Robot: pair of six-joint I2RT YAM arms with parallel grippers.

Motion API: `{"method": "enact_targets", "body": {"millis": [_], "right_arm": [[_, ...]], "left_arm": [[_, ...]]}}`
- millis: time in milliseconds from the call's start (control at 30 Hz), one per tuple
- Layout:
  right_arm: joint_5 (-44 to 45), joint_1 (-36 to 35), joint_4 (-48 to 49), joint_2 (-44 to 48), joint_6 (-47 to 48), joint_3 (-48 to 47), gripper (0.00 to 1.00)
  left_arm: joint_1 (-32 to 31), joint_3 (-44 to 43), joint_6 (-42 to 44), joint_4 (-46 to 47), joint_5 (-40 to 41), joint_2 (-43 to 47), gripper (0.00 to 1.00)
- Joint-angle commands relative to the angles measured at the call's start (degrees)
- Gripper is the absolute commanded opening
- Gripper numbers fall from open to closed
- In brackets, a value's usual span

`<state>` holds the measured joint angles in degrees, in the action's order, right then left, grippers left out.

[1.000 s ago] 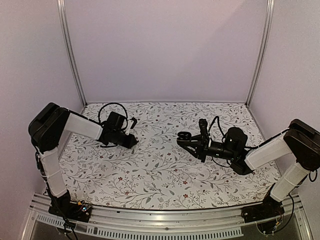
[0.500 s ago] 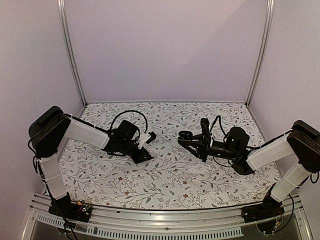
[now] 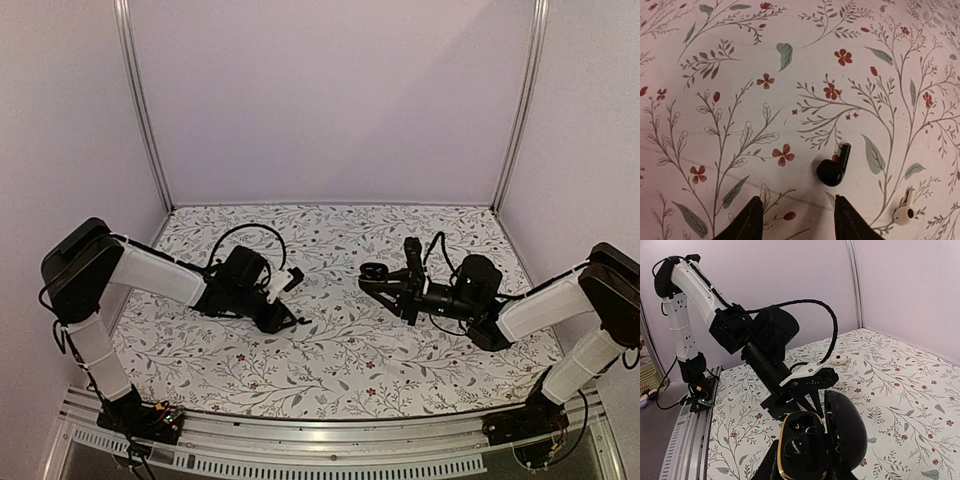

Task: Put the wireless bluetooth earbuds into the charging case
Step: Move the left earbud to the center of the board.

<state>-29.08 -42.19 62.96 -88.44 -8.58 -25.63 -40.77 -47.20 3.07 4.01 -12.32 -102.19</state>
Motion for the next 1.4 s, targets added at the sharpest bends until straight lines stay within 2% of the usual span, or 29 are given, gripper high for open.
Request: {"method": "enact_targets", "body": {"millis": [0, 300, 767, 867, 1000, 1133, 1367], "right_arm": [[0.34, 0.56, 0.32, 1.76, -0.17, 0.79, 0.00], [0.29, 0.62, 0.32, 1.43, -0.30, 0.58, 0.00], [0.44, 1.01, 0.32, 1.48, -0.30, 0.67, 0.00], [0.33, 1.02, 0.41, 1.47, -0.30, 0.71, 0.00], [0.51, 1.76, 0.00, 2.37, -0.81, 1.17, 0.00], [0.95, 2.50, -1.14, 4.11, -0.83, 1.75, 0.00], [0.90, 3.26, -1.96, 5.90, -0.62, 2.34, 0.00]], "left_arm": [[-0.80, 2.88, -2.27, 2.49, 2.22, 2.61, 0.48], [-3.05, 1.87, -2.34, 3.53, 4.08, -0.84, 0.47], [-1.83, -5.06, -2.93, 3.19, 12.14, -7.14, 0.31], [-1.72, -7.53, -2.94, 2.39, 11.10, -8.18, 0.30], [-0.89, -8.48, -7.33, 0.71, 7.87, -5.74, 0.31], [-0.87, -11.08, -14.23, -6.14, 4.91, -2.89, 0.34], [-2.04, -8.88, -22.12, -9.16, -1.04, 1.06, 0.35]]}}
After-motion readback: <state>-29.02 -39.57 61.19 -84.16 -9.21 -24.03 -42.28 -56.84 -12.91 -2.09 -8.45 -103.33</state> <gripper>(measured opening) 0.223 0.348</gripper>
